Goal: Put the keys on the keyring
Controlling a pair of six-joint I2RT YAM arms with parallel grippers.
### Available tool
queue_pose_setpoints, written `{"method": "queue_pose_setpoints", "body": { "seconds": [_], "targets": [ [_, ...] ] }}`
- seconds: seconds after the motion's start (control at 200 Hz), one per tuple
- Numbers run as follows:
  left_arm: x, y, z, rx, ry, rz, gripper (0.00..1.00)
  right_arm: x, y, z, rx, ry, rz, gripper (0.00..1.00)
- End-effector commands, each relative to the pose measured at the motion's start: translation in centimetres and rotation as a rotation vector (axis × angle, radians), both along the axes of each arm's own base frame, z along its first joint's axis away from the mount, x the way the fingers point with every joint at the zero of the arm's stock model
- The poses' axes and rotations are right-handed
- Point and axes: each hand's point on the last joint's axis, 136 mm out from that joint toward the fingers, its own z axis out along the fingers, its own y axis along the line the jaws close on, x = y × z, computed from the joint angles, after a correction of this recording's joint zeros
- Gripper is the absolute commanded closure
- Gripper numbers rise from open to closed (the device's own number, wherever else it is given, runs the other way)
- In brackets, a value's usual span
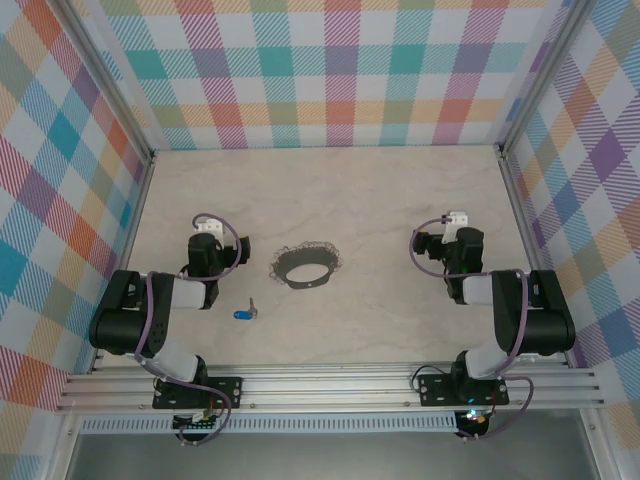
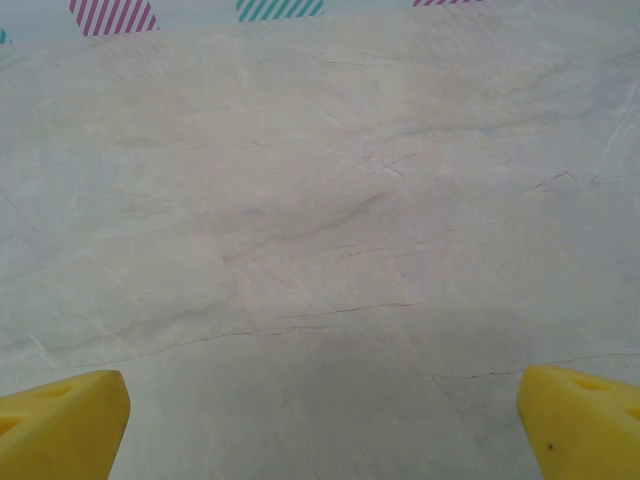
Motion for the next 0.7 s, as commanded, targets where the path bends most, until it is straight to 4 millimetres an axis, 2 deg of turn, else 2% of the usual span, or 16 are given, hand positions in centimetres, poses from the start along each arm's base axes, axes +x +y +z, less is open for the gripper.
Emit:
{"method": "queue_pose_setpoints", "body": {
  "seconds": [0.0, 0.7],
  "targets": [
    [0.85, 0.31, 1.26, -0.012, -0.046, 0.005, 0.0, 0.47, -0.11, 1.17, -0.003, -0.043, 0.004, 0.0],
    [0.92, 0.29, 1.25, -0.013, -0.043, 0.006, 0.0, 0.46, -0.09, 1.15, -0.004, -0.042, 0.005, 0.0]
  ]
}}
